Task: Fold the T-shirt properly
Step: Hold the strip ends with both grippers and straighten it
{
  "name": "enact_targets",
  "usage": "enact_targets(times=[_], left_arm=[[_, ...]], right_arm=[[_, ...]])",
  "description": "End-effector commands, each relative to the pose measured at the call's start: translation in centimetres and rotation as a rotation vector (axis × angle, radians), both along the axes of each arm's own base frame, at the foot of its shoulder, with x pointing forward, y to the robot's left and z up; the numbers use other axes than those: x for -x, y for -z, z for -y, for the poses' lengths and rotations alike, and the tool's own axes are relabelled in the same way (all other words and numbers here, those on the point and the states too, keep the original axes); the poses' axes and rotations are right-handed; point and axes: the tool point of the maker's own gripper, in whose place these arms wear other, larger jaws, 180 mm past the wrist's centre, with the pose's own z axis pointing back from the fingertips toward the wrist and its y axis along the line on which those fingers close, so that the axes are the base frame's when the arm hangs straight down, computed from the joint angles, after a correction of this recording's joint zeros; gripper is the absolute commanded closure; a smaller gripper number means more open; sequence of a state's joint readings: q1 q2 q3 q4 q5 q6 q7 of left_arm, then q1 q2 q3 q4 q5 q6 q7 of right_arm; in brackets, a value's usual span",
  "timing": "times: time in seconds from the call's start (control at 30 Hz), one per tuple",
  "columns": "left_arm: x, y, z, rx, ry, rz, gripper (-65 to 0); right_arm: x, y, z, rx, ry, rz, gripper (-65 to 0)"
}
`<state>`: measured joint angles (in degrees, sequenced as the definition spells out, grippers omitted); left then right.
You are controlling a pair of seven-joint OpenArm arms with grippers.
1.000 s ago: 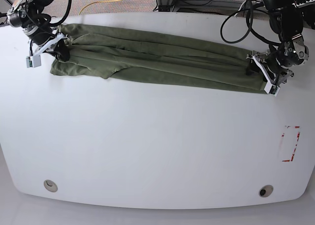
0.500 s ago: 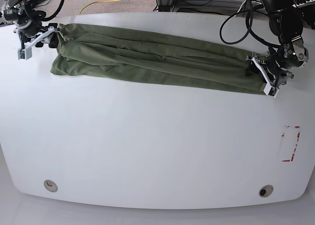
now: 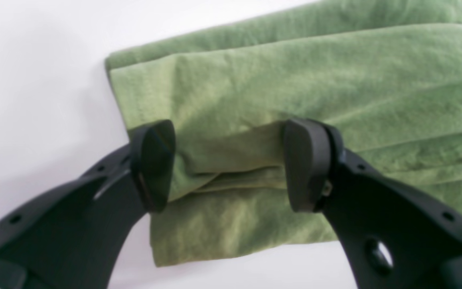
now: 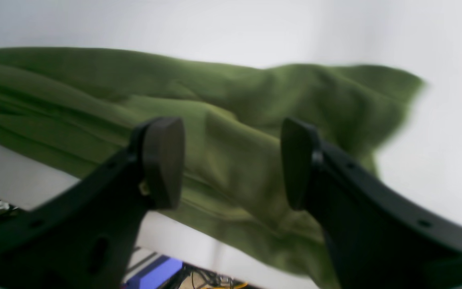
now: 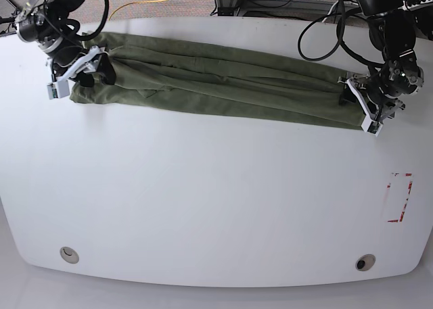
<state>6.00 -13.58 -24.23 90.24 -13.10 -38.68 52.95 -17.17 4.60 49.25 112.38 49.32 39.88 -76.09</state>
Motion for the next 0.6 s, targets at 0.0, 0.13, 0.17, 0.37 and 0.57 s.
enact_targets(times=[0.0, 0.13, 0.17, 0.37, 0.57], left_arm=[[-0.6, -1.1, -0.4, -0.012, 0.003, 0.038, -39.7], [-0.4, -0.9, -0.6, -0.010, -0.002, 0.030, -39.7], [-0.4, -0.9, -0.5, -0.010, 0.006, 0.030, -39.7], [-0.2, -1.5, -1.4, -0.030, -0.010, 0.029, -39.7], [0.1, -3.8, -4.3, 0.068, -0.188, 0.076, -40.1]], right_arm=[[-0.4, 1.1, -1.2, -0.001, -0.016, -0.021, -28.5], [0.1, 4.5, -2.6, 0.003, -0.046, -0.123, -20.8], [0.1, 5.1, -2.8, 0.001, -0.055, -0.136, -20.3], [0.6, 9.5, -3.0, 0.008, -0.073, -0.248, -19.7], [-1.3, 10.7, -0.9, 0.057, -0.073, -0.248, -19.7]])
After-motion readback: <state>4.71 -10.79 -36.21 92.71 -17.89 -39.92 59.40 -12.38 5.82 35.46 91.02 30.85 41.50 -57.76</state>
